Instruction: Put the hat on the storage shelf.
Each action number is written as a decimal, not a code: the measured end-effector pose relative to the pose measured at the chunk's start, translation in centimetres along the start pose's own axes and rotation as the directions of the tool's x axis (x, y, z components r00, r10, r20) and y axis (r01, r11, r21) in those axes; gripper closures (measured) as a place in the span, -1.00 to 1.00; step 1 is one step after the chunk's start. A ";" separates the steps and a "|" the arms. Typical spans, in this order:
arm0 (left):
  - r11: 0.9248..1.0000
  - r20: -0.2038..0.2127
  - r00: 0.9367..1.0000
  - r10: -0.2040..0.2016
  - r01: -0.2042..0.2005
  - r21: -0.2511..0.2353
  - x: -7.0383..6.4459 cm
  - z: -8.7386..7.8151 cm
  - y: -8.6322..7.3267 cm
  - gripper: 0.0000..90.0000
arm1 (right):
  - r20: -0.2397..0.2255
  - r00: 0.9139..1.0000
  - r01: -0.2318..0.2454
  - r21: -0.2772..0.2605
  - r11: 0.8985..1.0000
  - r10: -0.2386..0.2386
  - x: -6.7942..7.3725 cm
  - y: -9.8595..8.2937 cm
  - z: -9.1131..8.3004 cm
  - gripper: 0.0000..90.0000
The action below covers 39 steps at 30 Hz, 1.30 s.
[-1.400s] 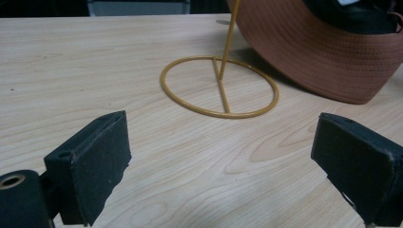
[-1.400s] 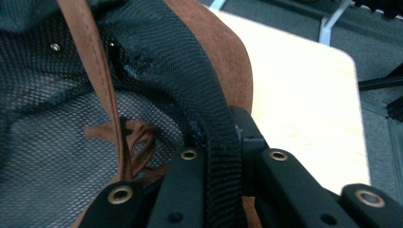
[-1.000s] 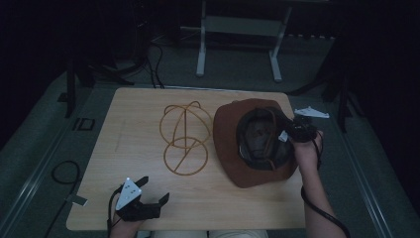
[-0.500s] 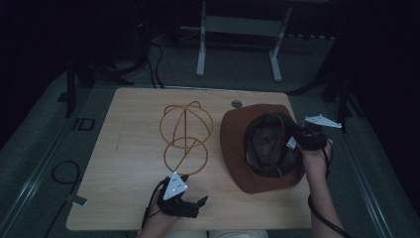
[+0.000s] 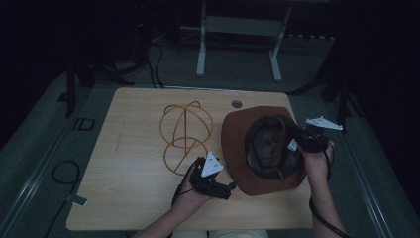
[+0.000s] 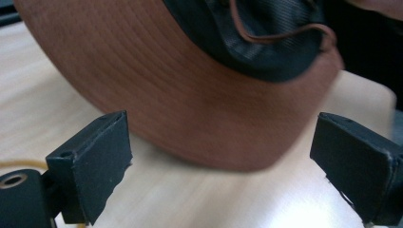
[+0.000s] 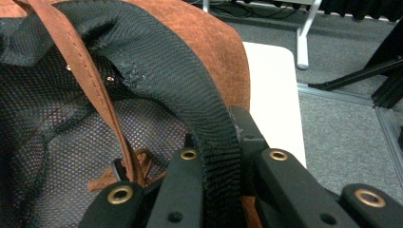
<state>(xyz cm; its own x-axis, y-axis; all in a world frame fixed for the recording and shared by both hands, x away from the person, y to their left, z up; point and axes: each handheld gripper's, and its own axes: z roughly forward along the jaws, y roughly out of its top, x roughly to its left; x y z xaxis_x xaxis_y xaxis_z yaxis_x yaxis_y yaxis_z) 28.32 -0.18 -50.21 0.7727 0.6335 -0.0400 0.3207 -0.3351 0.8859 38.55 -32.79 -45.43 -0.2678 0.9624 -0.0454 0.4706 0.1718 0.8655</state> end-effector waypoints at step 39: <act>0.987 -0.222 0.963 -0.151 0.158 0.012 2.4 7.4 5.7 -0.60 | -0.323 0.935 0.089 -0.176 0.980 -0.143 3.9 0.4 -8.5 0.89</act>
<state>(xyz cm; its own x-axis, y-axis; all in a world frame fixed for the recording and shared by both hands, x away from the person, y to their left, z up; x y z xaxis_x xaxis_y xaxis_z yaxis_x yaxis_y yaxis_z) 36.01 -5.73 -48.68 0.5738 0.8160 -0.0698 0.4453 -0.2394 0.8628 30.60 -30.78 -41.02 -0.5897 0.8076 -0.0053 0.2893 0.2173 0.9322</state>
